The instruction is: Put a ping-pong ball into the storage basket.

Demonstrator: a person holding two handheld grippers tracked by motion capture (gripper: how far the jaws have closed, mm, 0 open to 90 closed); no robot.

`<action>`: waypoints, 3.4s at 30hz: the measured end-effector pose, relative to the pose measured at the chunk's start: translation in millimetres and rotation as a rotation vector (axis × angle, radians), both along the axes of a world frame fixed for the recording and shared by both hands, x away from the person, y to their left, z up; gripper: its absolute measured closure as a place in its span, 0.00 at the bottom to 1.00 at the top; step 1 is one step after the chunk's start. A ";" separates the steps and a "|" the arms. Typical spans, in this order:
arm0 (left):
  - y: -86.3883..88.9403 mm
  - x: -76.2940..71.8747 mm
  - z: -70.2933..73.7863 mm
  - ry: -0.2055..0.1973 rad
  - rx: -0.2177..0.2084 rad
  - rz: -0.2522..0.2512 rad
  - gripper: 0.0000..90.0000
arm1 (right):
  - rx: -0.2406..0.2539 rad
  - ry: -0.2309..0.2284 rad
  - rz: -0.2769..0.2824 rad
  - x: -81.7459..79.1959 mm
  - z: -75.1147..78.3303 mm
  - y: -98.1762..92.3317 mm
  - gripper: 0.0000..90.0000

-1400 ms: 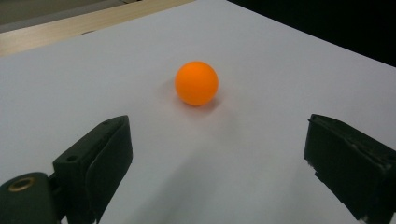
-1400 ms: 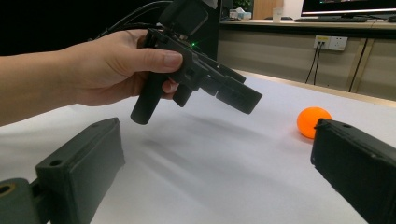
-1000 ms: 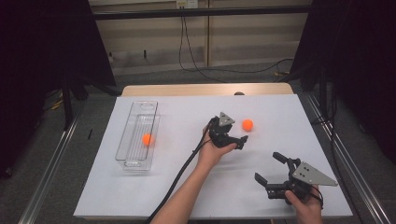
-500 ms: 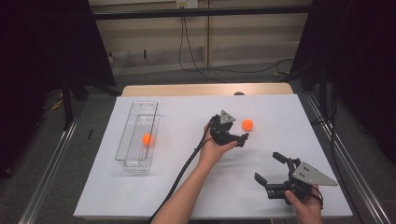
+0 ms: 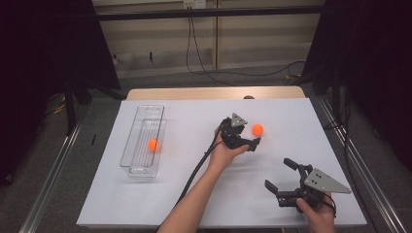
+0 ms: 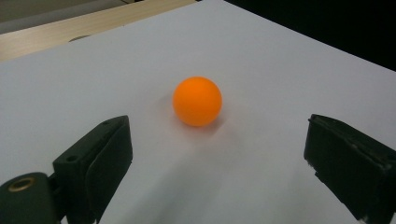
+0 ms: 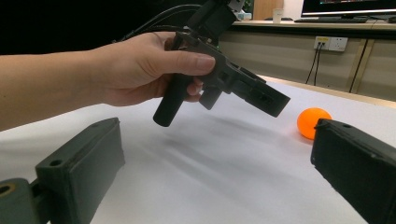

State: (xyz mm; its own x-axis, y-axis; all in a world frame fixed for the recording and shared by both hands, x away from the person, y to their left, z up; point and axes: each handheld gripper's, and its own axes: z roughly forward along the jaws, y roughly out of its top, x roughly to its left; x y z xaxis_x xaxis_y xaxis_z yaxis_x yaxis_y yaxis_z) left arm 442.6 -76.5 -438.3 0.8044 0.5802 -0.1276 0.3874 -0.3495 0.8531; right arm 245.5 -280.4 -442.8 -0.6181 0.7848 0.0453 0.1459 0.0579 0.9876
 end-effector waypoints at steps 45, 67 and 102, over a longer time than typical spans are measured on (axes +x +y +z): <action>-19.5 22.8 -6.8 -0.005 0.025 0.010 0.14 | -0.001 0.003 0.001 0.8 -0.4 1.0 0.02; -36.1 33.4 -16.0 0.007 0.050 0.015 0.23 | 0.008 0.000 0.003 0.8 -0.1 0.4 0.02; -48.9 40.4 -21.9 0.060 0.138 -0.034 0.57 | 0.018 0.001 0.007 1.2 0.4 -0.4 0.02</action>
